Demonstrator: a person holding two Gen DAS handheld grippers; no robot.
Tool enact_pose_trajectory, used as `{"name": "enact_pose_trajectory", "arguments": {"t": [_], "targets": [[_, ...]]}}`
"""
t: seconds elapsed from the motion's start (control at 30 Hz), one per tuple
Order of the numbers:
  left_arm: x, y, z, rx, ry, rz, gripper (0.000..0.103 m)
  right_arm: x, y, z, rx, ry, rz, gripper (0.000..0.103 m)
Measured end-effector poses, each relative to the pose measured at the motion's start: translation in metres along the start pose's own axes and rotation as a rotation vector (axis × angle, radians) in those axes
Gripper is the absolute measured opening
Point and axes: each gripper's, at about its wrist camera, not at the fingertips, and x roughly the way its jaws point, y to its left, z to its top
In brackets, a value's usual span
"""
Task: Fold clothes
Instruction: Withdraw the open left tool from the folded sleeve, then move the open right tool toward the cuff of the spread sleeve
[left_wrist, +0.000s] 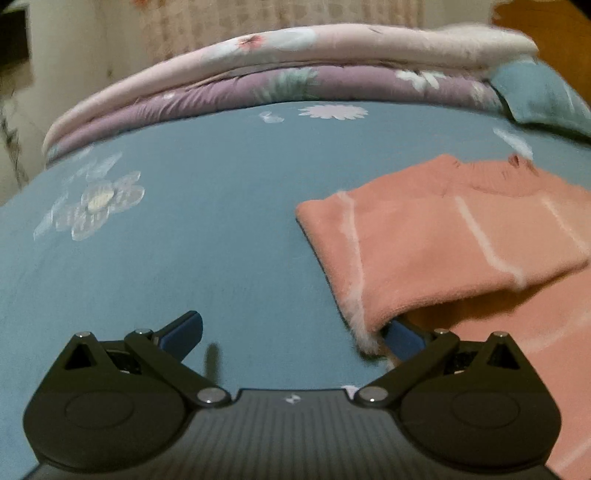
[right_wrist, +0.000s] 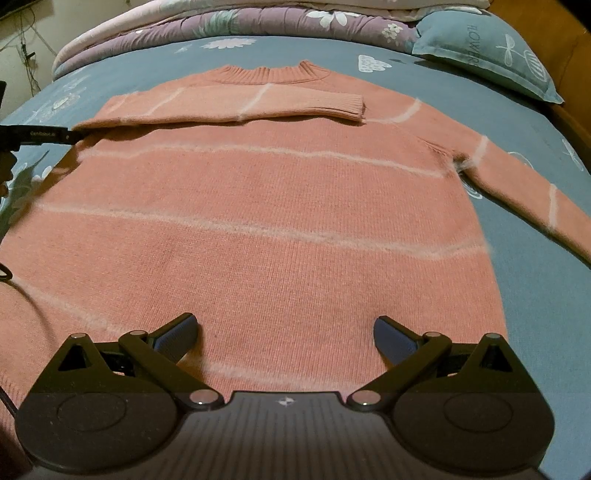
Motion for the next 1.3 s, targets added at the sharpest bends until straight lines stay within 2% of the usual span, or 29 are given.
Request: {"name": "enact_pose_trajectory", "arguments": {"t": [0.17, 0.27, 0.37, 0.47, 0.57, 0.67, 0.8, 1.0, 1.13, 1.23, 1.3], "targets": [[-0.016, 0.003, 0.006, 0.015, 0.025, 0.012, 0.102, 0.0, -0.001, 0.0, 0.002, 0.001, 0.002, 0.103], [-0.038, -0.002, 0.011, 0.013, -0.015, -0.027, 0.102, 0.001, 0.0, 0.001, 0.001, 0.001, -0.001, 0.103], [-0.052, -0.012, 0.015, -0.033, -0.055, -0.169, 0.102, 0.002, 0.001, 0.002, -0.002, 0.003, -0.005, 0.103], [-0.051, -0.033, 0.018, -0.028, -0.079, -0.294, 0.102, 0.002, 0.001, 0.001, -0.001, -0.001, -0.005, 0.103], [-0.031, -0.055, 0.02, 0.025, -0.066, -0.326, 0.102, 0.001, 0.001, 0.0, 0.0, -0.005, -0.006, 0.103], [-0.012, -0.06, 0.012, 0.017, 0.024, -0.362, 0.102, 0.0, 0.0, -0.002, 0.003, -0.011, -0.003, 0.103], [-0.023, -0.068, 0.008, 0.086, 0.041, -0.368, 0.102, 0.001, -0.001, -0.004, 0.001, -0.022, 0.003, 0.103], [-0.028, -0.088, 0.036, 0.071, -0.039, -0.448, 0.102, 0.001, 0.0, -0.004, 0.004, -0.026, -0.006, 0.103], [-0.008, -0.11, 0.033, 0.09, 0.028, -0.468, 0.102, 0.001, 0.002, -0.006, 0.013, -0.04, -0.015, 0.103], [-0.006, -0.117, 0.031, 0.111, 0.047, -0.45, 0.102, 0.0, 0.003, -0.008, 0.02, -0.051, -0.023, 0.103], [-0.004, -0.126, 0.036, 0.118, 0.041, -0.471, 0.102, 0.0, 0.003, -0.01, 0.026, -0.064, -0.028, 0.103]]}}
